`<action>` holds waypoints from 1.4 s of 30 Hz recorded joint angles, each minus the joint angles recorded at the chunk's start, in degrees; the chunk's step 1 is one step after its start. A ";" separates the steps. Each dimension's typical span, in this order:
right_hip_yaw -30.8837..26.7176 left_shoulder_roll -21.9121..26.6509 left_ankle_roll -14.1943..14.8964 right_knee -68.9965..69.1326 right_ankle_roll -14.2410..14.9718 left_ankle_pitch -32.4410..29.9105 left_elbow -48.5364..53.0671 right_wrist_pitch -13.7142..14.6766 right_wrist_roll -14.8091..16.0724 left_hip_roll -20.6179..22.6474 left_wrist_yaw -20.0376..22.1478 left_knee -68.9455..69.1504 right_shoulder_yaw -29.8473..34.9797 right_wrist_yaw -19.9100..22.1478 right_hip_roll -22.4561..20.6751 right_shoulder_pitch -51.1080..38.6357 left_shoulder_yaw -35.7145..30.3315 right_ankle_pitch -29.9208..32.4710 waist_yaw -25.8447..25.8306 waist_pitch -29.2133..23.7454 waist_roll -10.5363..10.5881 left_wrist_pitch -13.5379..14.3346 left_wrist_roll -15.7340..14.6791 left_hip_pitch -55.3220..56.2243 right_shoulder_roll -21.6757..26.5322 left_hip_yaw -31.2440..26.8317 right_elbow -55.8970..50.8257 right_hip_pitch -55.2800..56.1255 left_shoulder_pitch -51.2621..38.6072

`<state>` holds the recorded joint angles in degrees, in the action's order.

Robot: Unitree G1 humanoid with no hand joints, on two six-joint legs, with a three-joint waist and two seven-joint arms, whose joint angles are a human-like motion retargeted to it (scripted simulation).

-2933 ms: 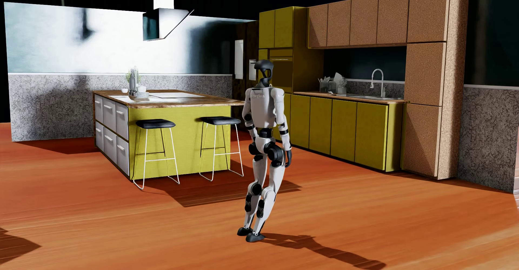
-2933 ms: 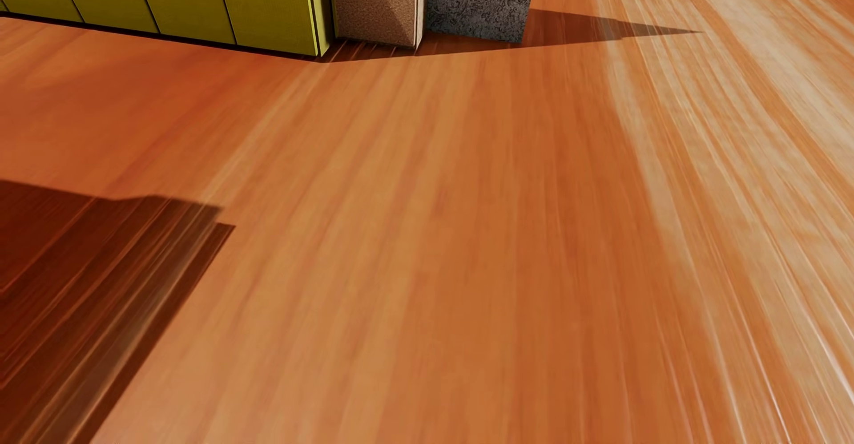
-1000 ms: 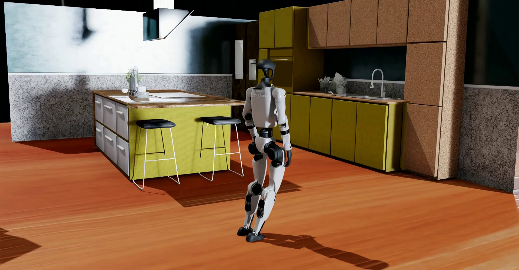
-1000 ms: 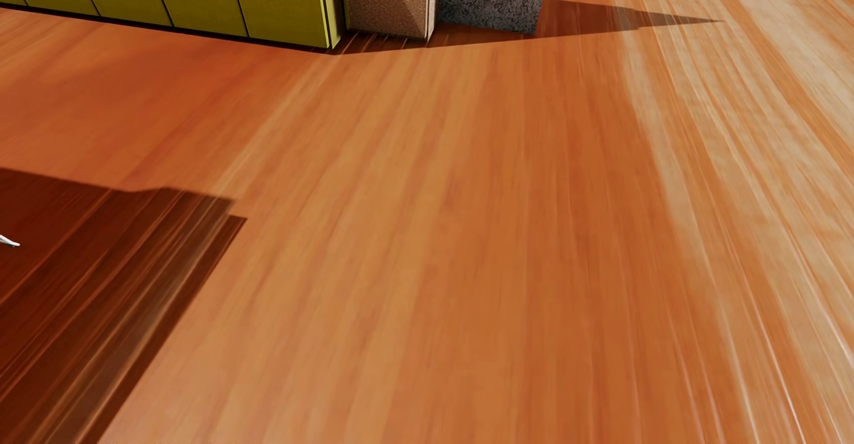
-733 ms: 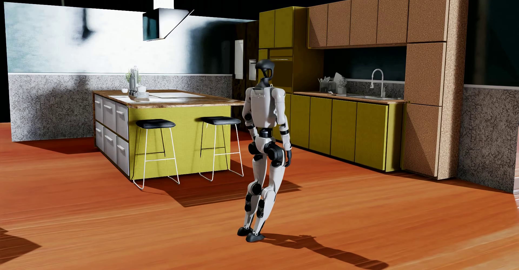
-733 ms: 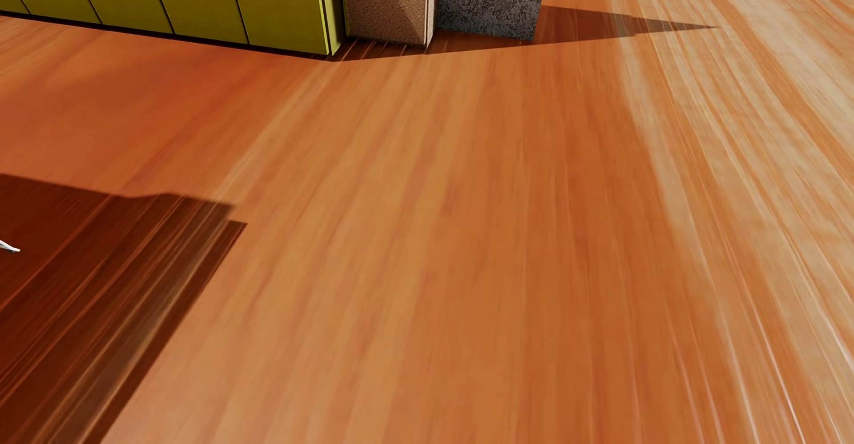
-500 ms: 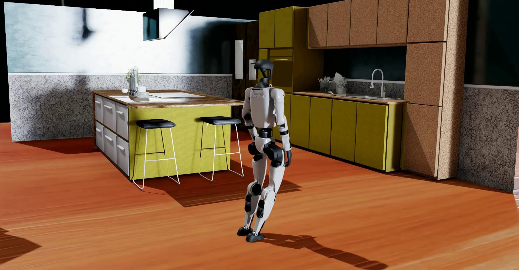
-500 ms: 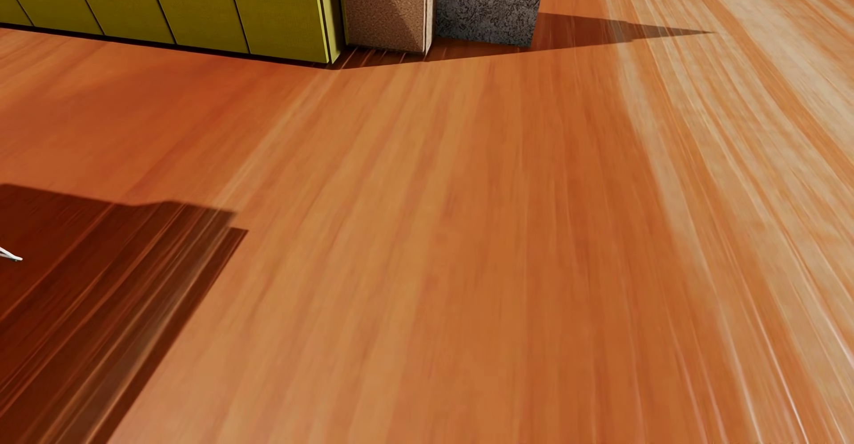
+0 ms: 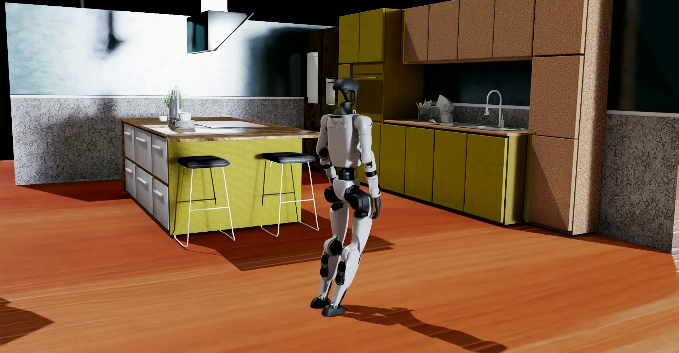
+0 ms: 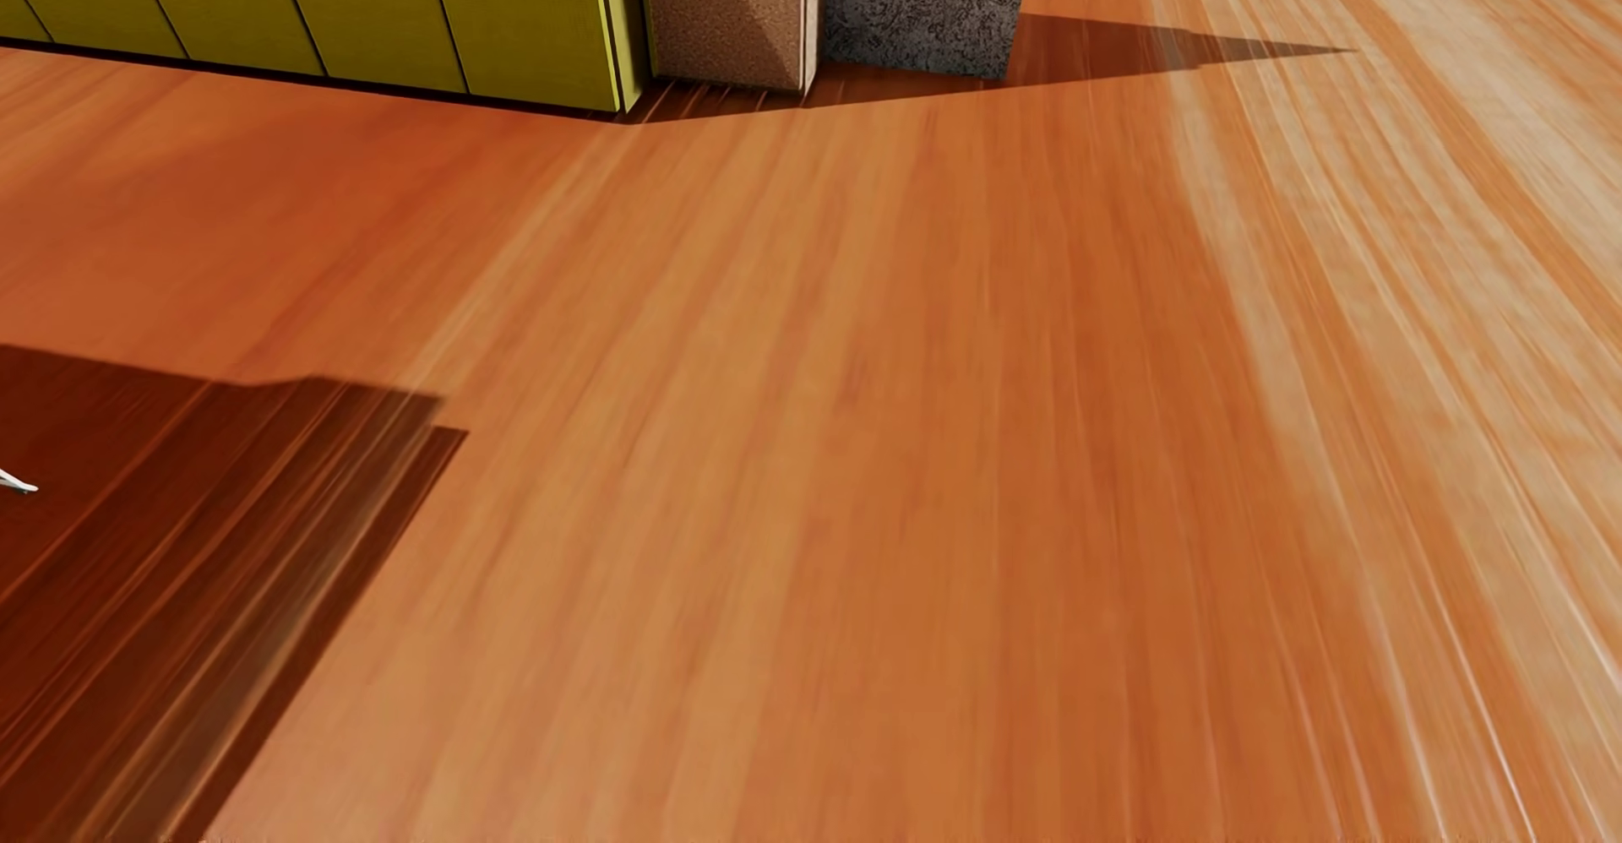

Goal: Stay put

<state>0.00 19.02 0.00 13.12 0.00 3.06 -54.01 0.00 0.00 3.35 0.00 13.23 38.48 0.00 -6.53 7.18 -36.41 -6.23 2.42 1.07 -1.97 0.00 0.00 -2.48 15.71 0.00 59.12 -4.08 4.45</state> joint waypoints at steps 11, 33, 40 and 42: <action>0.00 0.44 0.00 2.14 0.00 -0.99 1.39 0.00 0.00 -0.80 0.00 1.40 -4.79 0.00 -0.07 1.56 5.47 -1.60 -0.37 -0.78 0.14 0.00 0.00 0.87 0.17 0.00 -1.41 0.36 1.03; 0.00 1.40 0.00 1.19 0.00 -2.36 4.14 0.00 0.00 -1.70 0.00 0.56 -8.21 0.00 -0.93 5.60 8.90 -0.52 0.30 -0.53 0.80 0.00 0.00 1.46 0.81 0.00 -4.05 1.26 5.14; 0.00 1.04 0.00 1.19 0.00 -2.25 4.21 0.00 0.00 -1.72 0.00 0.65 -7.74 0.00 -0.98 5.91 8.24 -0.42 0.00 -0.34 0.90 0.00 0.00 1.56 0.72 0.00 -4.08 1.27 5.44; 0.00 1.02 0.00 1.24 0.00 -2.26 3.92 0.00 0.00 -1.78 0.00 0.70 -7.55 0.00 -1.07 5.87 8.41 -0.46 -0.02 -0.28 0.83 0.00 0.00 1.67 0.60 0.00 -3.85 1.35 5.55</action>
<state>0.00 20.05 0.00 14.36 0.00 0.80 -50.09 0.00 0.00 1.57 0.00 13.93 30.93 0.00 -7.60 13.05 -28.00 -6.69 2.40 0.79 -1.14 0.00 0.00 -0.81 16.31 0.00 55.27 -2.74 10.00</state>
